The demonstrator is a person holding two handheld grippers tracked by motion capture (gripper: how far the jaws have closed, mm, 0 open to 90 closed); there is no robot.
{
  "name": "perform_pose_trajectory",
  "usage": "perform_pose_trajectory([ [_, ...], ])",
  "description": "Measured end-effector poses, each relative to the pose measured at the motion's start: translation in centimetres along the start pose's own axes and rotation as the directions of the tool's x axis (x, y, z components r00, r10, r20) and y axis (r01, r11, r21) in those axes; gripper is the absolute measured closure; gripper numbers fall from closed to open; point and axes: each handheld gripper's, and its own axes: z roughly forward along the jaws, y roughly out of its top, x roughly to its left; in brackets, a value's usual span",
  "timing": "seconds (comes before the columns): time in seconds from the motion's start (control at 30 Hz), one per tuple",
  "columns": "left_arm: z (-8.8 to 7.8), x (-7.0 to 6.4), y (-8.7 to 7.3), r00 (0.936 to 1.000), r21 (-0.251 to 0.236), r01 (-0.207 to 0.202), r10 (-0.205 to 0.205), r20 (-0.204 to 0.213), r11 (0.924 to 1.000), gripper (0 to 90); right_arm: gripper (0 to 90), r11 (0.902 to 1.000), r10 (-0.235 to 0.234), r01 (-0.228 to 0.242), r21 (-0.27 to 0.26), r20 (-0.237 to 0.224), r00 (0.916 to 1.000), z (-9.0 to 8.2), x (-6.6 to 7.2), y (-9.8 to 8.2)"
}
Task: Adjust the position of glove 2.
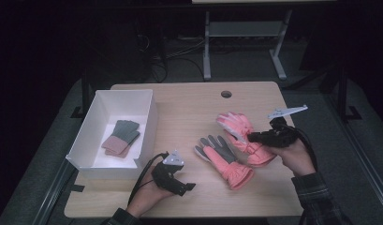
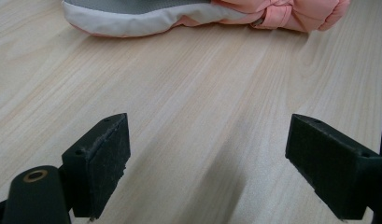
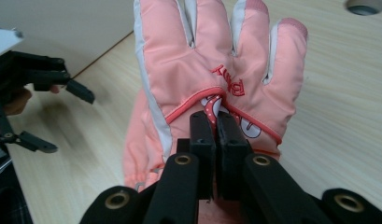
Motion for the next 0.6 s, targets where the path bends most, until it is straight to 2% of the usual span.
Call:
perform_pose_trajectory([
  [0.2, 0.0, 0.1, 0.0, 1.0000, 0.006, -0.005, 0.005, 0.001, 1.0000, 13.4, 87.2, 0.9998, -0.014, 0.014, 0.016, -0.028, 0.9995, 1.2, 1.6, 0.2],
  [0.27, 0.0, 0.1, 0.0, 1.0000, 0.006, -0.004, 0.004, 0.001, 1.0000, 13.5, 87.2, 0.9997, -0.002, 0.003, 0.023, -0.032, 0.9995, 1.5, 2.0, 0.1],
  [0.6, 0.1, 0.0, 0.1, 0.9999, 0.019, -0.016, 0.015, 0.005, 0.9997, 13.5, 87.1, 0.9989, -0.001, 0.002, 0.047, -0.028, 0.9996, 3.1, 3.4, -0.1],
])
